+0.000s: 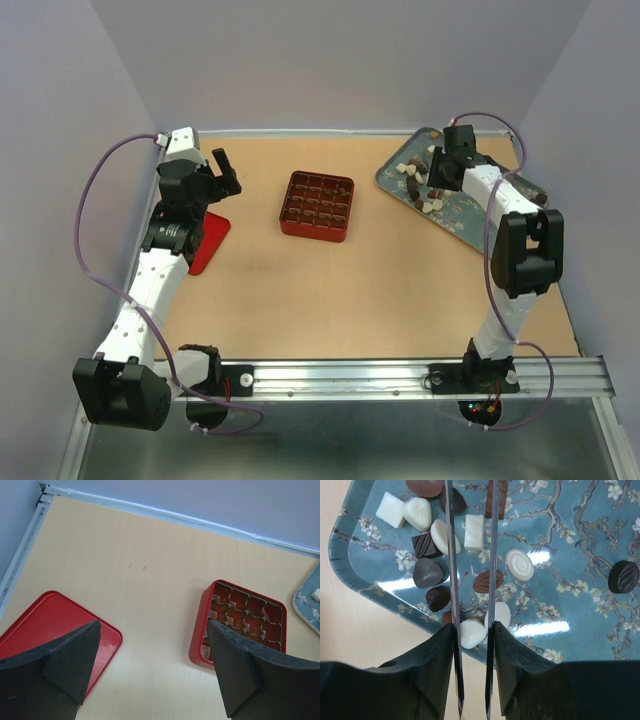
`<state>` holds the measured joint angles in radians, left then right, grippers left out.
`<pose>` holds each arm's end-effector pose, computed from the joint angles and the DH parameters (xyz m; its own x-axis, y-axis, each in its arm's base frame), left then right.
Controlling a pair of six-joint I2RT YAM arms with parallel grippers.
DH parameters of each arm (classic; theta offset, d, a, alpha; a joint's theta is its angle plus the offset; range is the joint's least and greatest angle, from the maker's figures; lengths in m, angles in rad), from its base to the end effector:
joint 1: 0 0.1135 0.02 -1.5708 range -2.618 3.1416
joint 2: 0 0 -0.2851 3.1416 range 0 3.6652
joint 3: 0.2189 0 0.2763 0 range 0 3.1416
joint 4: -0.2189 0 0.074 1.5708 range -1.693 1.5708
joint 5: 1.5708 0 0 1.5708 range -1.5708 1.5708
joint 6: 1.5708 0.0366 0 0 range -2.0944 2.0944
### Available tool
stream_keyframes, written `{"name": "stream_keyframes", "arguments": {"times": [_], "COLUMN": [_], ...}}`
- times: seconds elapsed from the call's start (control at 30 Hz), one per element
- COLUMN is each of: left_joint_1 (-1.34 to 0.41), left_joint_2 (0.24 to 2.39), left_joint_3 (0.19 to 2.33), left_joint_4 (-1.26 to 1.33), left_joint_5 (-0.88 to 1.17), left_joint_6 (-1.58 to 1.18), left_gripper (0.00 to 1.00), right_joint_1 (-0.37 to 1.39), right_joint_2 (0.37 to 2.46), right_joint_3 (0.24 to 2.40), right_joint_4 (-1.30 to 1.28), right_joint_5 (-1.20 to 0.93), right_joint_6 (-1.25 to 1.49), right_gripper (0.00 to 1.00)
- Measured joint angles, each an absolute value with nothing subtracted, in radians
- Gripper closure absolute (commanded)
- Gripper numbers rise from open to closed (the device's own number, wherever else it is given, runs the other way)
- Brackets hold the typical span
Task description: Pack the chocolate
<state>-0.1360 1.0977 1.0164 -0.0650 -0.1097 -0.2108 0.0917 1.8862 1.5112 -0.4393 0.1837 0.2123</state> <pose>0.2710 -0.0330 0.3891 -0.1470 -0.1898 -0.9708 -0.0034 0.9815 -0.1914 0.4556 0.0352 0.2616 -0.7006 0.1436 -0.6990 0.1866 0.9823 0.0148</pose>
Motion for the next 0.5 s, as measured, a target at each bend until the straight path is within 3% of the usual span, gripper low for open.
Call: {"name": "stream_keyframes", "arguments": {"times": [0.5], "left_joint_1": [-0.136], "left_joint_2": [1.098], "left_joint_3": [1.016], "left_joint_4": [-0.065], "left_joint_5": [-0.110], "left_joint_6": [-0.211], "left_gripper": [0.01], "right_joint_1": [0.073], "right_joint_2": [1.940], "right_joint_3": [1.552], "right_joint_4": [-0.433], "right_joint_5": [0.159], "right_joint_6": [0.229], "right_gripper": [0.62]}}
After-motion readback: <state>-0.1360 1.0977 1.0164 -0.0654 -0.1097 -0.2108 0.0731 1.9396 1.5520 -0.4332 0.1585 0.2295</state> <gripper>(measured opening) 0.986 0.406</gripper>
